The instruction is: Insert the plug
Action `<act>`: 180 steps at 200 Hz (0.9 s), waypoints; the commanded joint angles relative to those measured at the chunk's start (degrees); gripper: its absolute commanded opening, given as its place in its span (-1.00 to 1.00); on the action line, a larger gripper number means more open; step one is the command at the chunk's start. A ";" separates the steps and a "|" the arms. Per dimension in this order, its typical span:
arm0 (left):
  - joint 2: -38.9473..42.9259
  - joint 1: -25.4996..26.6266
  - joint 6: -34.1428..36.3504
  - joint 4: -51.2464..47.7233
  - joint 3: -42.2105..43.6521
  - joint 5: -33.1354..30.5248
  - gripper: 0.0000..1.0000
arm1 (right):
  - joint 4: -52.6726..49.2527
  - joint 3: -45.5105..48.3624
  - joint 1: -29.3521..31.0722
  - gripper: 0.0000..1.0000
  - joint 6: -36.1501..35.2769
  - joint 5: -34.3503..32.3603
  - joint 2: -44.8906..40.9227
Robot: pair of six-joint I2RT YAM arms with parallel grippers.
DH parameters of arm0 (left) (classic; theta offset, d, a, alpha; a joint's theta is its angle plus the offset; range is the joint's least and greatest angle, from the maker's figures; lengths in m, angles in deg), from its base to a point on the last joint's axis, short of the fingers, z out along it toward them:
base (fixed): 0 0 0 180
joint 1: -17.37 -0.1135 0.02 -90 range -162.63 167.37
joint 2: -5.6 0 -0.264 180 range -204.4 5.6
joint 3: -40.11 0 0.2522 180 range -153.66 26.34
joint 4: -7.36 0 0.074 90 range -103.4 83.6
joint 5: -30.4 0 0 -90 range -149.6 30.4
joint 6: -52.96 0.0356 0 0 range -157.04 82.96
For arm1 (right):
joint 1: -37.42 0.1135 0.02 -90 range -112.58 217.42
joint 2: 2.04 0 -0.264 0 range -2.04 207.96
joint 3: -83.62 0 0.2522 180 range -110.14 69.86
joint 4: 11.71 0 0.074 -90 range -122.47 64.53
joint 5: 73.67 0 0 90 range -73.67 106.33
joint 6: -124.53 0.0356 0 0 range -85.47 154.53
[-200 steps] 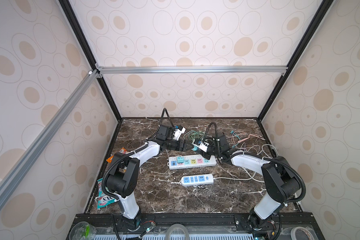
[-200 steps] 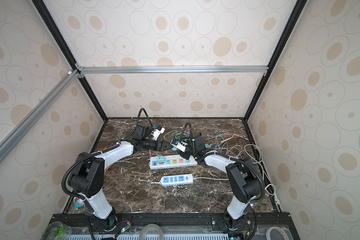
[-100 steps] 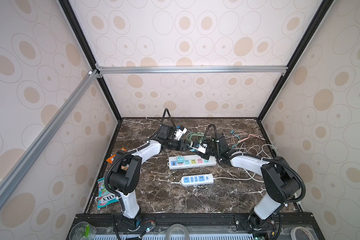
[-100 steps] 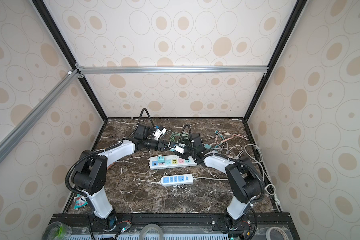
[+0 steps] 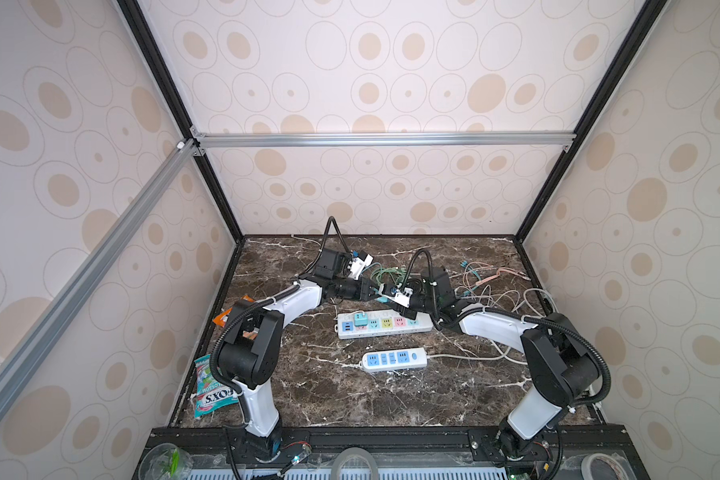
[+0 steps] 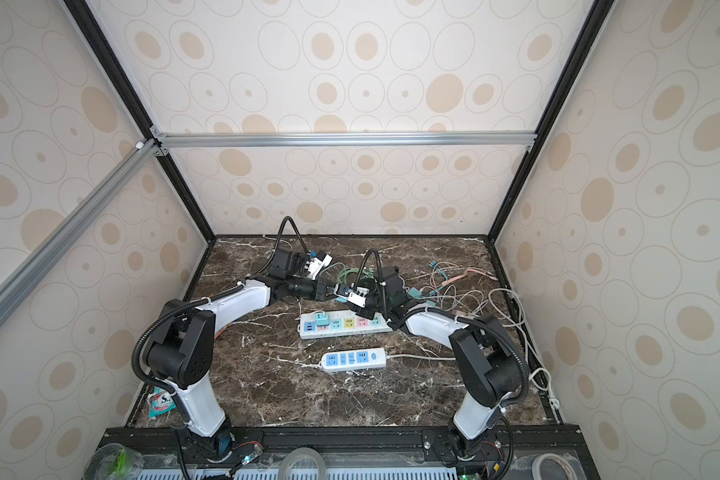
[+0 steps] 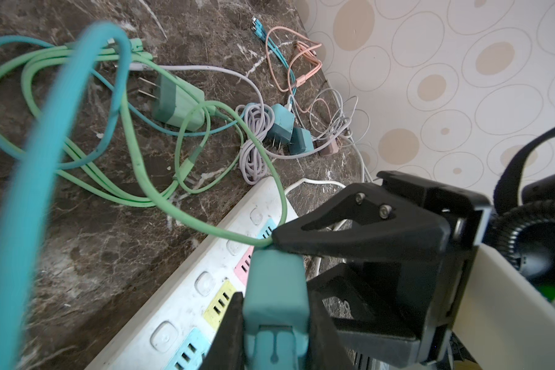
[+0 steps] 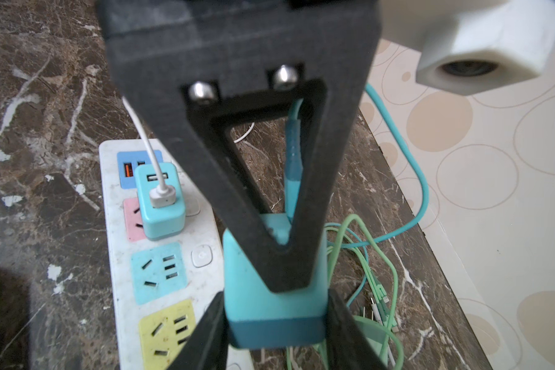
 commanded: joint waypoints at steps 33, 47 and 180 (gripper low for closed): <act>10.89 -2.33 2.63 -2.37 -4.31 -11.71 -1.00 | -6.69 -8.20 -4.85 0.97 28.17 -5.34 0.10; 12.65 -2.30 4.05 -5.06 -6.57 -14.48 -1.00 | -14.30 -12.67 -6.28 0.97 33.99 -6.06 2.17; 9.75 -2.72 8.44 -13.96 -25.94 -22.78 -1.00 | -54.63 -52.05 -1.86 0.89 44.63 -28.03 36.68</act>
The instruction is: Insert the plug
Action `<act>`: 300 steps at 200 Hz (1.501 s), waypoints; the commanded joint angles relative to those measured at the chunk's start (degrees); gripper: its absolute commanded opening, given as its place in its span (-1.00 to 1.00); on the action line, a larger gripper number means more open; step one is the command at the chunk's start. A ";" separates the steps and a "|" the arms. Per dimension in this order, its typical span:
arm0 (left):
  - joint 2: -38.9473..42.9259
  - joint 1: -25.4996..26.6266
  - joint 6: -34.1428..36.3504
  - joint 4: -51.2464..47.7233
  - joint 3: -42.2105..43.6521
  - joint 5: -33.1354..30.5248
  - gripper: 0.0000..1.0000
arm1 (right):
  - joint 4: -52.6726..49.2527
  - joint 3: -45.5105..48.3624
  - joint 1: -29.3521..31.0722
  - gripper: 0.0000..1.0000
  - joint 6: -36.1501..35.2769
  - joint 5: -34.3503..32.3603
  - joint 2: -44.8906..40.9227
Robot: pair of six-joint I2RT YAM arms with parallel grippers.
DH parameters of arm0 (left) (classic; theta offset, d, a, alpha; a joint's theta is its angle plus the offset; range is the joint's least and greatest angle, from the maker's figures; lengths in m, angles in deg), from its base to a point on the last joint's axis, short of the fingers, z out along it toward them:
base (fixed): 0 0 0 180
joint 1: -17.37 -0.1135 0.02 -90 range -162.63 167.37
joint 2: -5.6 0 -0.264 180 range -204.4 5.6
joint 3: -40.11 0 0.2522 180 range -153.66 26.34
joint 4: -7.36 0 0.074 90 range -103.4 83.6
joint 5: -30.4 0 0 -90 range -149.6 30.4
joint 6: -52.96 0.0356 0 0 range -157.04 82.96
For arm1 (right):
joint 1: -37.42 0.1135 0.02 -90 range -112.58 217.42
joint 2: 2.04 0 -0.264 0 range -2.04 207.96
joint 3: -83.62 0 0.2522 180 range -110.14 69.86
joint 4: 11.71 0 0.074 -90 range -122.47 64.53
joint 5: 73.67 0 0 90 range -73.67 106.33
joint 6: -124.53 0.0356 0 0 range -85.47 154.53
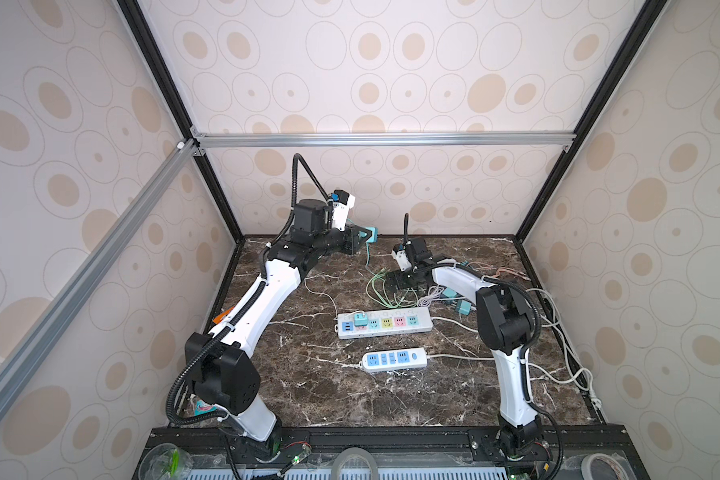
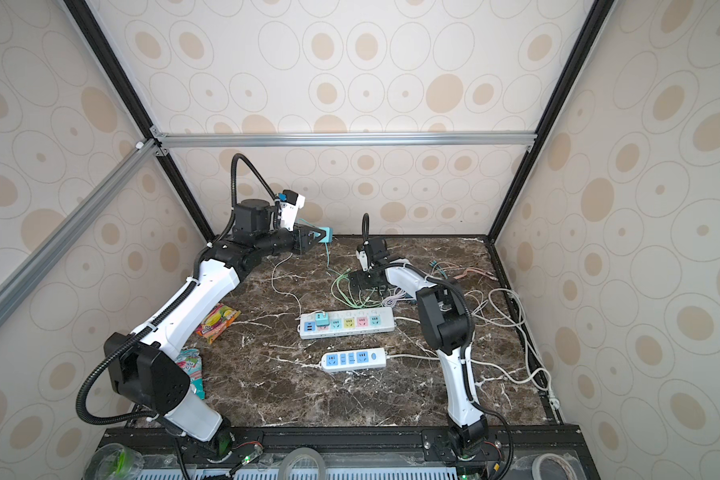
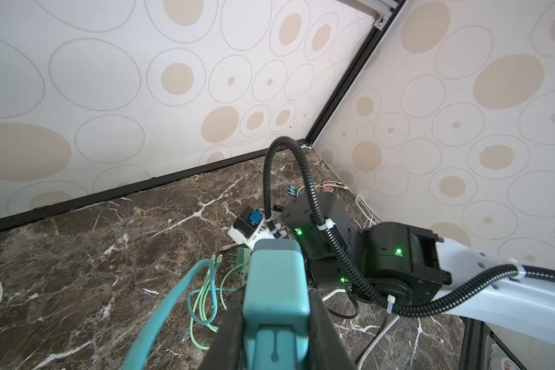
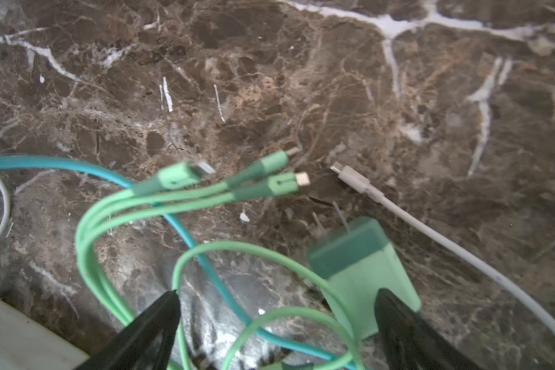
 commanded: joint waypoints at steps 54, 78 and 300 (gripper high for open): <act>2.60 -3.44 1.60 -2.52 -2.66 -16.68 -1.00 | -13.58 -1.85 -0.25 0.63 -1.02 -27.73 3.38; 4.05 -4.47 1.36 -1.87 -0.99 -16.40 -1.00 | -16.77 -1.84 -4.61 0.63 0.77 -27.94 2.61; -5.91 3.88 5.47 -13.86 -30.67 7.70 -1.00 | 24.18 22.11 -9.58 0.87 -8.46 31.12 -15.91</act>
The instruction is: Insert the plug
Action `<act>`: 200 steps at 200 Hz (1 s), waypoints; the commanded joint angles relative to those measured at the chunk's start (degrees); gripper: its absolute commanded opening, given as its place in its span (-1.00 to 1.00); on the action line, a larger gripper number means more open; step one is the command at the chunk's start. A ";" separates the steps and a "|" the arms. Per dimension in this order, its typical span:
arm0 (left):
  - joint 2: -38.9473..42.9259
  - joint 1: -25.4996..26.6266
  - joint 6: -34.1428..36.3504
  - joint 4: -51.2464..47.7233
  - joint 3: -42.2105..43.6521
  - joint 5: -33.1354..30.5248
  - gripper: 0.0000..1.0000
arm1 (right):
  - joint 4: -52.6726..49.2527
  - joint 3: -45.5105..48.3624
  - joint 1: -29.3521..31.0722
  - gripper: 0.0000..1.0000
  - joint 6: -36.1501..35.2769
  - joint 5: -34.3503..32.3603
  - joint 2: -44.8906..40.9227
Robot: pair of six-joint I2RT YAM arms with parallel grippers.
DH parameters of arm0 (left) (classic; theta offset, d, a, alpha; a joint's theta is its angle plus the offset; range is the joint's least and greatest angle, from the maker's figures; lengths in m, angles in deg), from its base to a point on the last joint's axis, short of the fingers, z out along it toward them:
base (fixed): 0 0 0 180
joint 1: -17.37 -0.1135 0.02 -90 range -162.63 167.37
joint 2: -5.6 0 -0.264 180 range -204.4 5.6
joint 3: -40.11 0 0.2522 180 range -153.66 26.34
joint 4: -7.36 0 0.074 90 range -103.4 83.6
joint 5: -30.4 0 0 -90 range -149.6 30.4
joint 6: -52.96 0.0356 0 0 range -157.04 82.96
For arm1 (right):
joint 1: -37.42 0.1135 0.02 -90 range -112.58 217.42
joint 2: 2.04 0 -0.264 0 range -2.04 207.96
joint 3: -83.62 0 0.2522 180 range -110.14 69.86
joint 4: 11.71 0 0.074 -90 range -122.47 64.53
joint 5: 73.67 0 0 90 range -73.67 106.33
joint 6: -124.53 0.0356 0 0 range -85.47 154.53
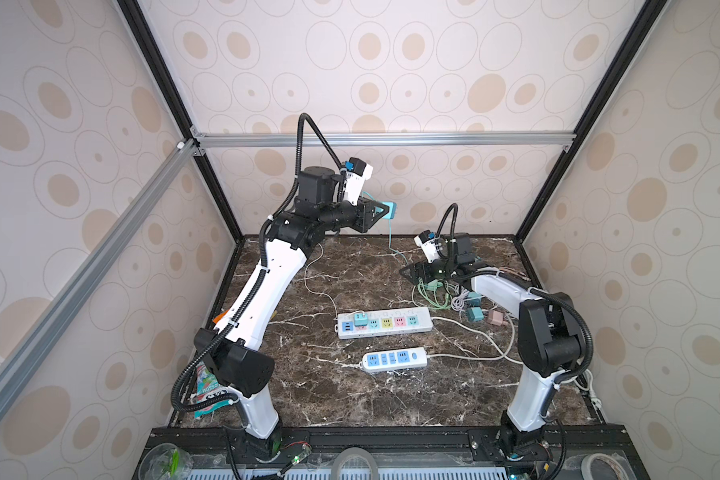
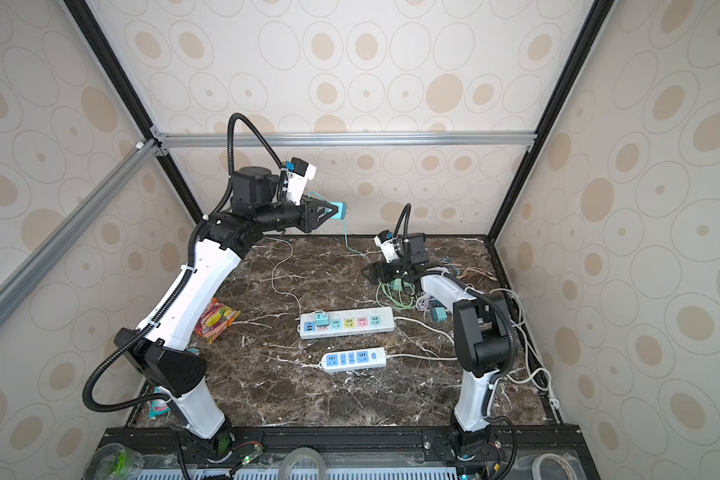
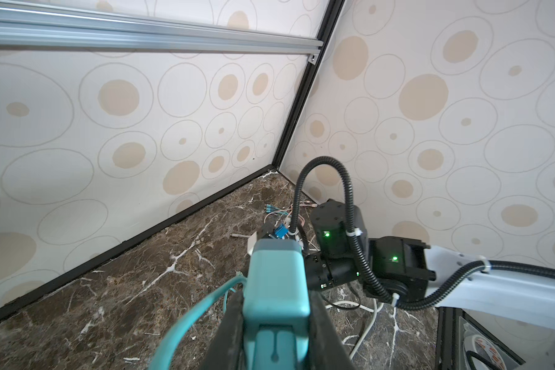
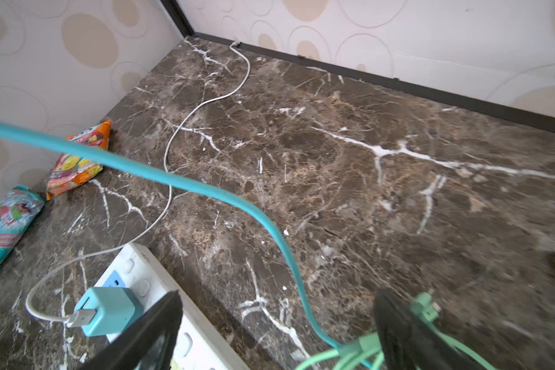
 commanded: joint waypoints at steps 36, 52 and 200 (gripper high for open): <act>2.97 -0.11 0.09 1.65 -4.24 5.54 -1.00 | -2.98 -5.99 4.64 0.77 0.03 -8.29 8.83; 4.55 -0.10 -0.23 3.28 -2.04 5.44 -1.00 | -2.41 -7.31 4.67 0.36 3.93 -12.22 10.61; 7.55 -0.19 0.35 6.47 13.84 0.59 -1.00 | 3.15 -15.77 0.77 -1.00 19.03 -32.92 -8.53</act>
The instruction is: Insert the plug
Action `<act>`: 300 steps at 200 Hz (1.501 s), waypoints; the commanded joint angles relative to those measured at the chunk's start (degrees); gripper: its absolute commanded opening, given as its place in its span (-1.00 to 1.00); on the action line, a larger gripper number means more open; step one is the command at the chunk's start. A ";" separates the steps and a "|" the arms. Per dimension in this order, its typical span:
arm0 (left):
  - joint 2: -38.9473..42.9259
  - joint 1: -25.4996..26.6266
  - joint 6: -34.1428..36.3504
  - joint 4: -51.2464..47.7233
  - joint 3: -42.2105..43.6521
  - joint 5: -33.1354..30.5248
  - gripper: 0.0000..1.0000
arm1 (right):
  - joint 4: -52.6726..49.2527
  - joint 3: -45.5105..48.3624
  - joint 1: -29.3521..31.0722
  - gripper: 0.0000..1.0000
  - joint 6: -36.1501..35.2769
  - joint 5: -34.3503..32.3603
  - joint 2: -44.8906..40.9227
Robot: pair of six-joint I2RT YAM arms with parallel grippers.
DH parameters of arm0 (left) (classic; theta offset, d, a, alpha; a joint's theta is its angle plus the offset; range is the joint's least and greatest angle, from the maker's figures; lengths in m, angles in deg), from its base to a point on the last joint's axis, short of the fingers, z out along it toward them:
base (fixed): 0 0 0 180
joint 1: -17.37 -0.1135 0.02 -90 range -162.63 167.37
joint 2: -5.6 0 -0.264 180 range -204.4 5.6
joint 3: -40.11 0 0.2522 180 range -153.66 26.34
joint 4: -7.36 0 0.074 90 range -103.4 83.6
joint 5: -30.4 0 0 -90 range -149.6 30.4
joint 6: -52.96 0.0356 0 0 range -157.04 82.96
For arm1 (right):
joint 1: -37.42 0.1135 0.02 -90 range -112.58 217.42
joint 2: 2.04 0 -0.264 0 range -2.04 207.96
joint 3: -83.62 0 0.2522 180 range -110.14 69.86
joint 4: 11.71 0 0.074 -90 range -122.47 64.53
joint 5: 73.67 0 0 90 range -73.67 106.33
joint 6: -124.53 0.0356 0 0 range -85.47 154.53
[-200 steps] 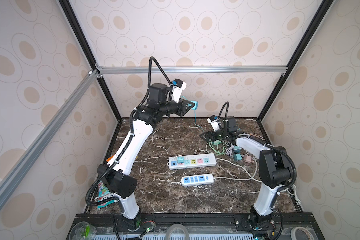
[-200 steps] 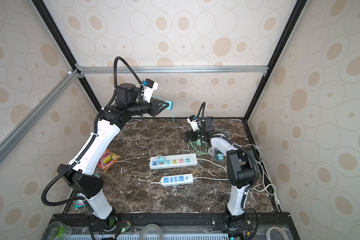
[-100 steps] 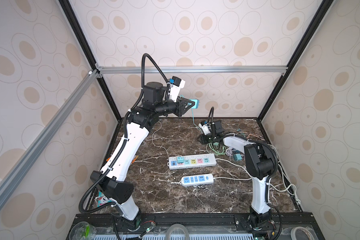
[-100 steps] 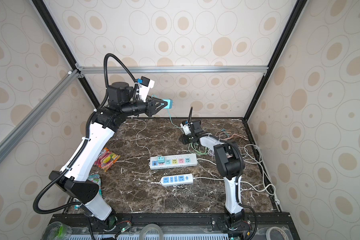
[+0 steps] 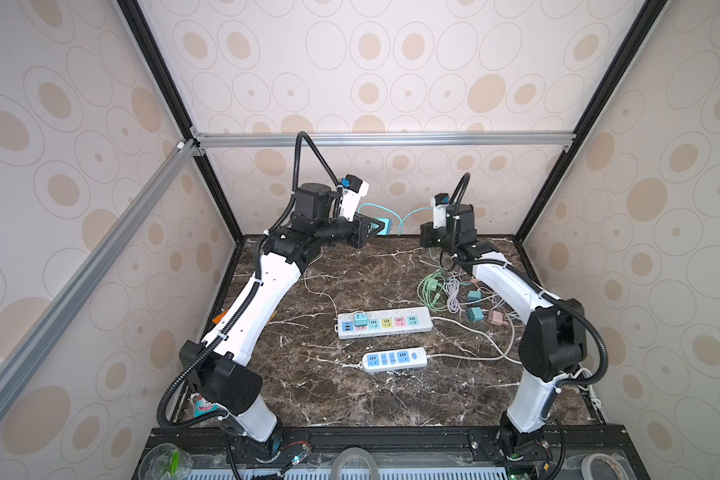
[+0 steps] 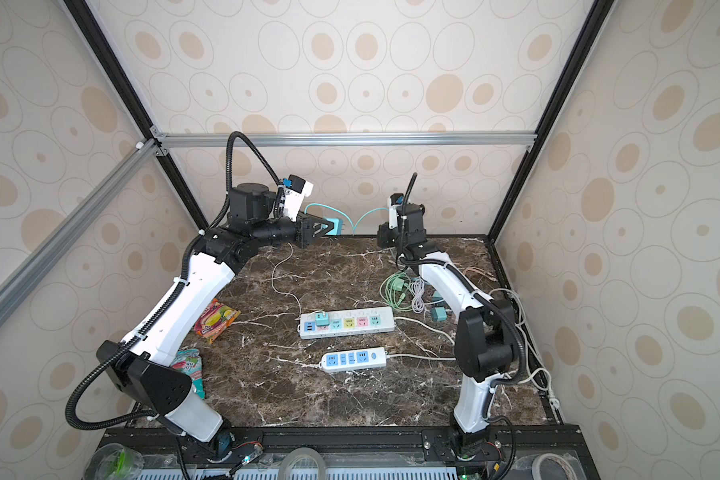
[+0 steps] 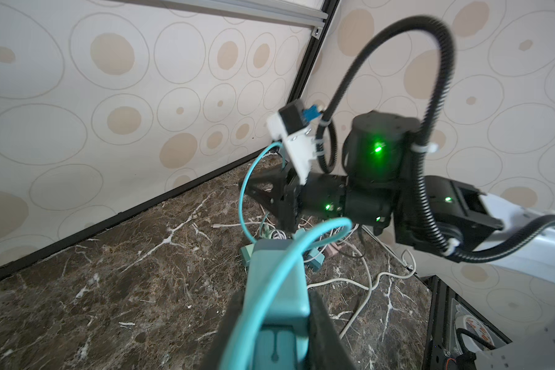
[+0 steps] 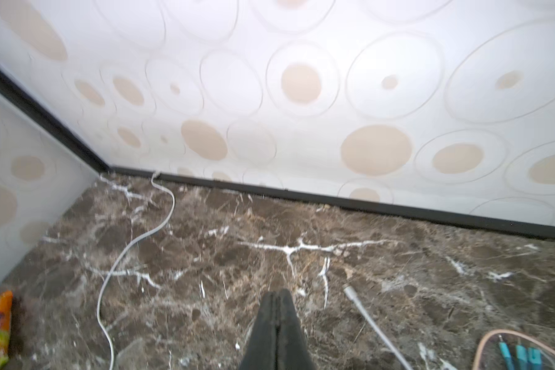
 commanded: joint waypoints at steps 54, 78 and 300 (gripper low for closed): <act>-2.21 -0.11 -0.95 4.09 -0.40 6.77 -1.00 | 8.28 -3.93 -3.31 -1.00 4.38 -7.20 -8.51; -3.31 0.16 -1.40 4.20 -0.84 7.73 -1.00 | 8.62 -6.20 -3.70 -1.00 2.81 -8.23 -10.37; -3.14 -0.95 -0.26 4.89 -3.01 -10.40 -1.00 | 5.62 -21.78 -2.09 -1.00 4.36 3.54 -4.91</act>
